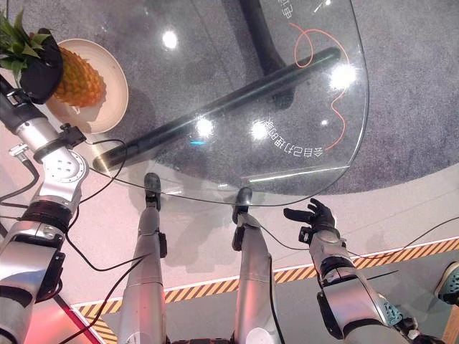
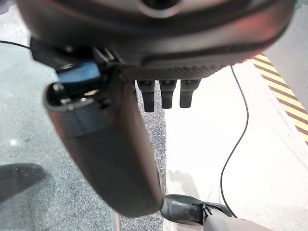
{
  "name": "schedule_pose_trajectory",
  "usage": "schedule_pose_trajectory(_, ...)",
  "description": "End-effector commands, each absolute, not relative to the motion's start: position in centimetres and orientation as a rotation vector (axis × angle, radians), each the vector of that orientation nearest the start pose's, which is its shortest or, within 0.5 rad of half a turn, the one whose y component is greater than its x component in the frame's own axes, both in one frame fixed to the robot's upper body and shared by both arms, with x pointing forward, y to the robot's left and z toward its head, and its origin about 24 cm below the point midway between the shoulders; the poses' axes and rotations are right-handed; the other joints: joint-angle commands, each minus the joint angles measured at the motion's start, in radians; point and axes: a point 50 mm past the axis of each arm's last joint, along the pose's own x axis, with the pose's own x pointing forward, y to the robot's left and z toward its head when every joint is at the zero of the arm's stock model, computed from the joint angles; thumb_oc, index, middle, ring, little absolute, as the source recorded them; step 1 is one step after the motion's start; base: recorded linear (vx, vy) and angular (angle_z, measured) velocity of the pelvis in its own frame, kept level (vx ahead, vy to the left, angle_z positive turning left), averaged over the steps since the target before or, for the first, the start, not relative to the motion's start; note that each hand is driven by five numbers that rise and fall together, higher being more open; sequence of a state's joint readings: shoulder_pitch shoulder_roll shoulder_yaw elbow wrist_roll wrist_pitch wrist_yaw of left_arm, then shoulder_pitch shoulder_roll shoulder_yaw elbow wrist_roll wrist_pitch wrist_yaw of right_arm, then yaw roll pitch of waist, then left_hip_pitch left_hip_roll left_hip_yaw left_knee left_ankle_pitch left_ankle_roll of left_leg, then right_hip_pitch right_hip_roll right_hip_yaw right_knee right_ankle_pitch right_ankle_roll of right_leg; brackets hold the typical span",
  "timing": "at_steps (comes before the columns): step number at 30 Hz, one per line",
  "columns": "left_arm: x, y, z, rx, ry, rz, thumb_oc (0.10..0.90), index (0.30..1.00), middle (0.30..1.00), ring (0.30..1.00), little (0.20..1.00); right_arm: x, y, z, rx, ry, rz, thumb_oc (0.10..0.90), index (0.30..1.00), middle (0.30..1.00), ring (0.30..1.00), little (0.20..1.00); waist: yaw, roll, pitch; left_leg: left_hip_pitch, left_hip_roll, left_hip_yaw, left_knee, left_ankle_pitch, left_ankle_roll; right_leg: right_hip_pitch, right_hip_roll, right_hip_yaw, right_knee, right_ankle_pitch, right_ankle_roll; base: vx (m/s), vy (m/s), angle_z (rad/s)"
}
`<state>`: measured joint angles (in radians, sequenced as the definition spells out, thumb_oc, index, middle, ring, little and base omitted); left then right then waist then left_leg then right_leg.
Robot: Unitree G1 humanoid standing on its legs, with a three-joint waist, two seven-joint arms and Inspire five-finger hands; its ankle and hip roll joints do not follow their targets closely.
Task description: Pick up the fruit to the plate
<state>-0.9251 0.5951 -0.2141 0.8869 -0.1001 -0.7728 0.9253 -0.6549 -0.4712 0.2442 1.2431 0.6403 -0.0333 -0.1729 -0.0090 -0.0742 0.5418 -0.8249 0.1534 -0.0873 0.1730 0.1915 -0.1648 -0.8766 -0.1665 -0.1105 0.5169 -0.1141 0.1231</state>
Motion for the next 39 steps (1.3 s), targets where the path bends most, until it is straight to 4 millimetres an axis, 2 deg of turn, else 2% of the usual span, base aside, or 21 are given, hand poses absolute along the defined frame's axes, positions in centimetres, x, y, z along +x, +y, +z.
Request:
schedule_pose_trajectory(1, 33.2, 26.2, 27.7, 0.062, -1.199, 0.760, 0.800, 0.900, 0.900, 0.900, 0.900, 29.6, -29.6, -2.4, 0.009, 0.570, -0.541, 0.800, 0.900, 0.900, 0.900, 0.900, 0.017, -0.064, -0.022, 0.016, -0.096, 0.034, 0.141, -0.181, 0.059, 0.111, 0.107, -0.013, -0.213, 0.120, -0.027, 0.00, 0.000, 0.00)
schedule_pose_trajectory(12, 33.0, 25.7, 25.8, 0.071, -1.174, 0.720, 0.800, 0.900, 0.900, 0.900, 0.900, 29.4, -29.7, -2.4, 0.019, 0.568, -0.558, 0.800, 0.900, 0.900, 0.900, 0.900, 0.030, -0.054, -0.022, 0.020, -0.104, 0.028, 0.142, -0.184, 0.061, 0.115, 0.098, -0.019, -0.212, 0.120, -0.024, 0.00, 0.000, 0.00)
schedule_pose_trajectory(24, 32.8, 25.1, 25.0, 0.103, -1.164, 0.653, 0.800, 0.900, 0.900, 0.900, 0.900, 29.4, -30.0, -2.3, 0.035, 0.563, -0.562, 0.800, 0.900, 0.900, 0.900, 0.900, 0.045, -0.054, -0.022, 0.027, -0.107, 0.022, 0.135, -0.176, 0.066, 0.128, 0.091, -0.031, -0.214, 0.128, -0.019, 0.00, -0.007, 0.01)
schedule_pose_trajectory(39, 32.6, 24.5, 23.0, 0.094, -1.119, 0.614, 0.800, 0.900, 0.900, 0.900, 0.900, 29.1, -30.5, -2.3, 0.036, 0.564, -0.582, 0.800, 0.900, 0.900, 0.900, 0.900, 0.057, -0.036, -0.022, 0.036, -0.116, 0.018, 0.140, -0.186, 0.069, 0.133, 0.082, -0.037, -0.206, 0.122, -0.016, 0.00, 0.000, 0.00)
